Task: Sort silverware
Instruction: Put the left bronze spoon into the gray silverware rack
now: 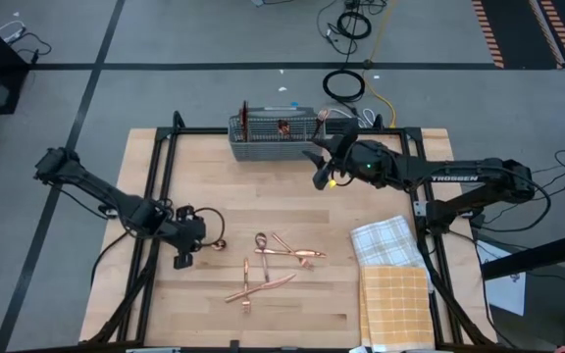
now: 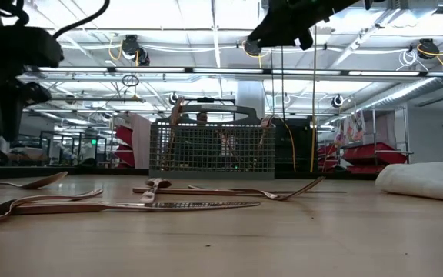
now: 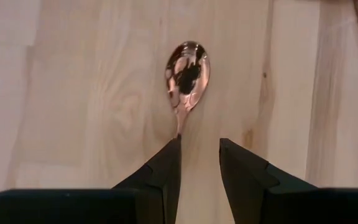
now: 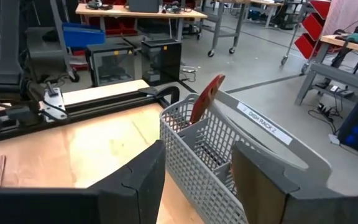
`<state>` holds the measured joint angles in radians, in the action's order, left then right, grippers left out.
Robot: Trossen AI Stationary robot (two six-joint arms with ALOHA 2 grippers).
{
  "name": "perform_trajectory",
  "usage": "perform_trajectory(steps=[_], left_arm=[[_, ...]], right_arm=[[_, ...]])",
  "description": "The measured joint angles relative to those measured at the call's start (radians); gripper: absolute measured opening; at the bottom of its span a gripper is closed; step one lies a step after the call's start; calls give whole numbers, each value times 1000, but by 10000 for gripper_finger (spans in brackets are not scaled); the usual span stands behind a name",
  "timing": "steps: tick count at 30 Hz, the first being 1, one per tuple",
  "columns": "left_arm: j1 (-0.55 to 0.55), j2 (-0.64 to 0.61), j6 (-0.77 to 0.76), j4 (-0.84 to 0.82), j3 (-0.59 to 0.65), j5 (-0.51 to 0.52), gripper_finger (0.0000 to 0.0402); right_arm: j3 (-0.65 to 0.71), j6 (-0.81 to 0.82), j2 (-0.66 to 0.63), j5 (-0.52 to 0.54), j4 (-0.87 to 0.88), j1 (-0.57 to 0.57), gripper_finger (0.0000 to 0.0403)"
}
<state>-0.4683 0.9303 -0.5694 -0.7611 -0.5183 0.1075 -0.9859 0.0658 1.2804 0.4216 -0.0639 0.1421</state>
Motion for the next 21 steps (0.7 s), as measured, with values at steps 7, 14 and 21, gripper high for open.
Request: perform_trajectory(steps=[7,14,21], left_arm=[[14,65,46,94,38,16,114],[30,142,80,103,38,-3,114],[30,214,81,140,38,-3,114]], right_arm=[[0,0,0,-2,21,0,171],[0,1,0,-4,33,0,171],[0,23,0,-9,35,0,171]])
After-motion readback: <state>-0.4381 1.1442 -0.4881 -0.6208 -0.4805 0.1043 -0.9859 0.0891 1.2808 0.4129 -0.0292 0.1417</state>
